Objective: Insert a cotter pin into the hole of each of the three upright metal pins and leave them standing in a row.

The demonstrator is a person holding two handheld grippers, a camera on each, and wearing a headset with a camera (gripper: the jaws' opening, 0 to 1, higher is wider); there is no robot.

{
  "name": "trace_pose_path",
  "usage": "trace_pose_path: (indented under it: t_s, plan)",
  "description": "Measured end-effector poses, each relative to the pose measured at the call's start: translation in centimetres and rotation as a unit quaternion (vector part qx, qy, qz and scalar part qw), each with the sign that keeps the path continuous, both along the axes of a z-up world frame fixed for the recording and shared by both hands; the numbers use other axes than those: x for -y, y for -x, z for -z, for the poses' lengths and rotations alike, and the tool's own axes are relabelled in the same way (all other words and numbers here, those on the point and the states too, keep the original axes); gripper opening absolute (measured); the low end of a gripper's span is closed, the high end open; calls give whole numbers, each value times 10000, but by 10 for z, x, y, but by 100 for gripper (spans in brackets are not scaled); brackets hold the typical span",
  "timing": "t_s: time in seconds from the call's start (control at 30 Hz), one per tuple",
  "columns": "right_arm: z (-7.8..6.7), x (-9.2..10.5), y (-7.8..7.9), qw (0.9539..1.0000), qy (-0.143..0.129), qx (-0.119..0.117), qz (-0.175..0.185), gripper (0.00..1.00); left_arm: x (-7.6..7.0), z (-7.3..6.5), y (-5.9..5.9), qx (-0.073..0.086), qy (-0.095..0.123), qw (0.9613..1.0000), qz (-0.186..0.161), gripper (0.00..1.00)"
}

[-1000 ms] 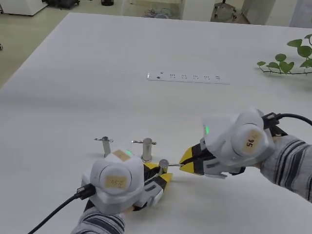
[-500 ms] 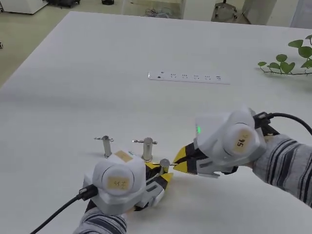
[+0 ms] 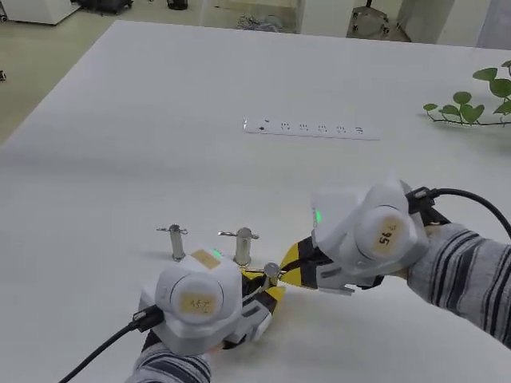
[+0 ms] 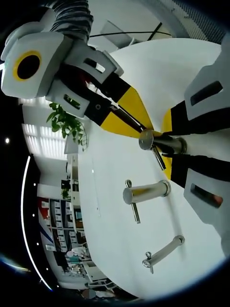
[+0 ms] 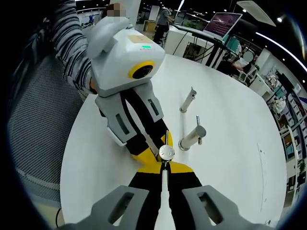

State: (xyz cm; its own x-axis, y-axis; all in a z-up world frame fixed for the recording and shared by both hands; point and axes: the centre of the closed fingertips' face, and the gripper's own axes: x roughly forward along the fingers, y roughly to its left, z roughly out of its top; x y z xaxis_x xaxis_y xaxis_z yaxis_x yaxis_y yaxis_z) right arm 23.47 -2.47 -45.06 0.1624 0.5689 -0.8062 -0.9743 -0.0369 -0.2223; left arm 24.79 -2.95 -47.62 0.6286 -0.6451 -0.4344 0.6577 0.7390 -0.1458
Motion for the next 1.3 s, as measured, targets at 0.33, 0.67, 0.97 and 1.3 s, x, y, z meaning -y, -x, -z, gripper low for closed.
trace_pose_path:
  t_s: [0.33,0.67,0.97,1.3]
  plan:
    - [-6,2,1,9997,-117,-63,210,4,0,0,0,5,-17,10000,-17,11]
    - [-7,5,0,9998,-21,-8,214,0,0,0,0,6,-19,10000,-45,11]
    - [-7,3,0,9999,13,71,108,0,0,0,0,1,-15,10000,-73,11]
    - [-7,3,0,9999,5,97,70,0,0,1,0,7,-28,10000,-90,11]
